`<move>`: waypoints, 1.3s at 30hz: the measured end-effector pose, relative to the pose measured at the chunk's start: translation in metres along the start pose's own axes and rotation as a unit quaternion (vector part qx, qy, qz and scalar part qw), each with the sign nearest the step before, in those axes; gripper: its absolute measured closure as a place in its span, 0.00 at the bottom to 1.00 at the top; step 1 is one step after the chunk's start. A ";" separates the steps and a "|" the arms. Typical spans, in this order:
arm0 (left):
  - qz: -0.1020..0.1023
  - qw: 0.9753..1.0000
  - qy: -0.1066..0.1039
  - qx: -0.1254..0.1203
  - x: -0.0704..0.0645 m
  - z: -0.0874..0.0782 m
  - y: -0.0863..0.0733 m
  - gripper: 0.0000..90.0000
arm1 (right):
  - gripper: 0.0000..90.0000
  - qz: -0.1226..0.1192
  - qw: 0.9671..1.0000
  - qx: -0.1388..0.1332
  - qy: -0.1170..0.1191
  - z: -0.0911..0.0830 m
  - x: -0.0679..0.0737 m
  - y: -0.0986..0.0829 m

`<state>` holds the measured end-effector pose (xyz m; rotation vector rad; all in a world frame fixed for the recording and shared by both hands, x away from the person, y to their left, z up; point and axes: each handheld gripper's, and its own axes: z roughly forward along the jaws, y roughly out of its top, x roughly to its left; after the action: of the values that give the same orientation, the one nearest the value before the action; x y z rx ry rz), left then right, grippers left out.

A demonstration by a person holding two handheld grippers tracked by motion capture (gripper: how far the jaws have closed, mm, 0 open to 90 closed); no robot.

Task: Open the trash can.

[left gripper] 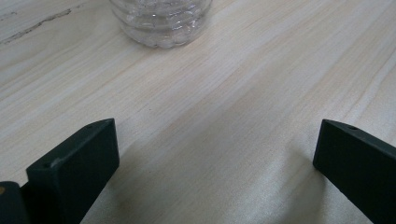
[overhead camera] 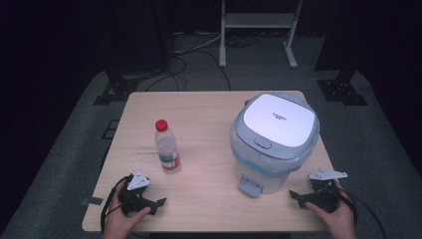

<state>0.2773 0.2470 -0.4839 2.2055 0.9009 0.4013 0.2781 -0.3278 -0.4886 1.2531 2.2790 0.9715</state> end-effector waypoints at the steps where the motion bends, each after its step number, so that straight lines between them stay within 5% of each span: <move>1: 0.000 1.000 0.000 0.000 0.000 0.000 0.000 0.00 | 0.10 -0.001 1.000 -0.005 0.002 -0.001 0.000 0.000; 3: 0.000 1.000 0.000 0.000 0.000 0.000 0.000 0.00 | 0.23 -0.008 1.000 -0.020 0.009 -0.004 0.000 -0.002; 5: 0.000 1.000 0.000 0.000 0.000 0.000 0.000 0.00 | 0.25 -0.010 1.000 -0.021 0.010 -0.005 0.000 -0.002; 6: 0.000 1.000 0.000 0.000 0.000 0.000 0.000 0.00 | 0.38 -0.012 0.999 -0.028 0.013 -0.007 0.001 -0.004; 12: -0.001 1.000 0.000 0.000 0.000 0.000 0.000 0.00 | 0.69 0.001 0.999 -0.033 0.025 -0.013 0.000 -0.007; 18: -0.001 1.000 0.000 0.000 0.000 0.000 0.000 0.00 | 0.88 0.011 0.999 -0.024 0.040 -0.018 0.002 -0.009; 25: -0.001 1.000 0.001 0.000 0.000 0.000 0.000 0.00 | 0.99 0.017 0.998 -0.028 0.058 -0.024 0.008 -0.007; 39: -0.004 1.000 0.003 0.000 0.000 0.000 0.000 0.00 | 1.00 0.002 0.995 -0.039 0.095 -0.032 0.032 0.004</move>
<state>0.2775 0.2472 -0.4840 2.2007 0.9127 0.4047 0.2445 -0.3121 -0.4632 1.1765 2.3550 1.2168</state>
